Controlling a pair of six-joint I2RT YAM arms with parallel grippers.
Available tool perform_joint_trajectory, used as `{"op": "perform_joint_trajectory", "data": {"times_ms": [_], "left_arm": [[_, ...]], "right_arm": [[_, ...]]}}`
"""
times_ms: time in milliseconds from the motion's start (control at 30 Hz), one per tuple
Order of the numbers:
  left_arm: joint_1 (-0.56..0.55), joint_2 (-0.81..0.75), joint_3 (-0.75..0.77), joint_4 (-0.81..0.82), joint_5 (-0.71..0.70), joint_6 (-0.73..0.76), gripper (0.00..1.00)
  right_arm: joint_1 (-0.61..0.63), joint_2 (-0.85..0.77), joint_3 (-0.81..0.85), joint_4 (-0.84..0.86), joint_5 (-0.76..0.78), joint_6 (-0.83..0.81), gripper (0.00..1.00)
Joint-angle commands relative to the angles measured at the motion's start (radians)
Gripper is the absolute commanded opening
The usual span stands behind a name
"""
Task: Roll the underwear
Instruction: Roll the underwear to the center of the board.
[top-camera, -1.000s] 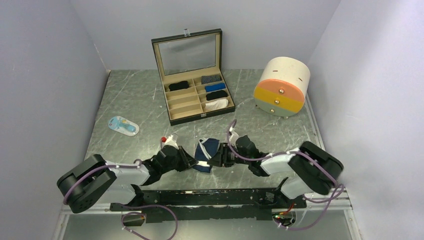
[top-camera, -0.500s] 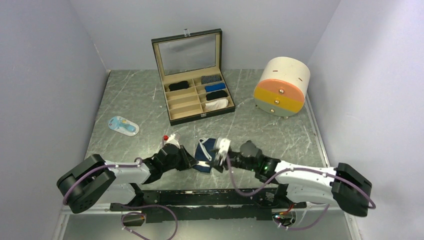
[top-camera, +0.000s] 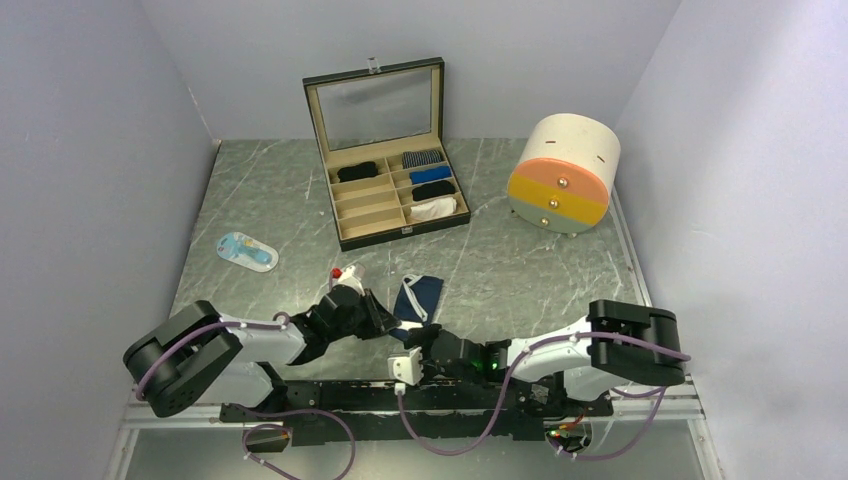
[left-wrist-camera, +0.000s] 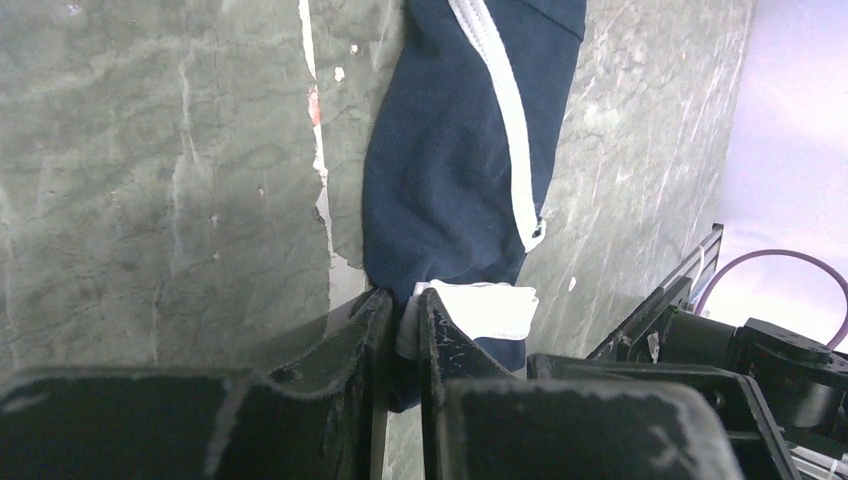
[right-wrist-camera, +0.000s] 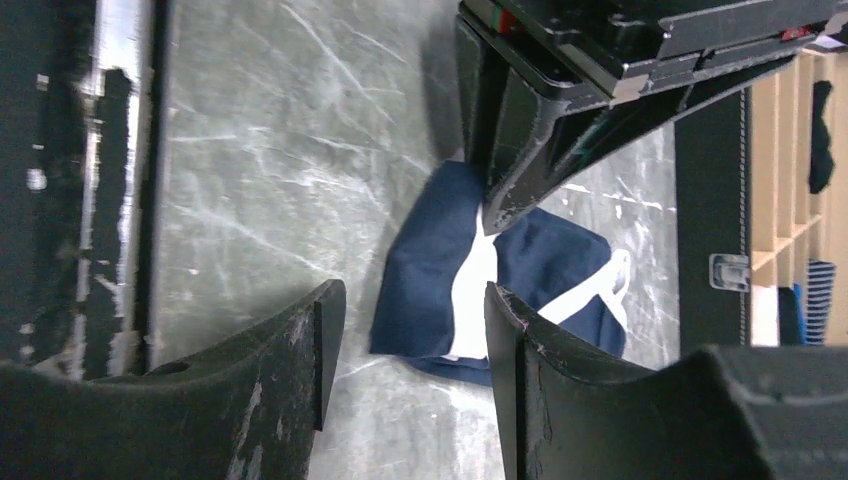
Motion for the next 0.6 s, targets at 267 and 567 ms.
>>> {"op": "perform_joint_trajectory", "data": {"times_ms": [267,567], "left_arm": [[-0.002,0.049,-0.072,-0.289,-0.022,0.077,0.12],[-0.002,0.046,-0.055,-0.309,-0.014,0.093,0.12]], "right_arm": [[-0.010,0.102,0.014,0.082,0.116,-0.063,0.51],[-0.064,0.146,0.055,0.009,0.095,-0.008,0.22]]}}
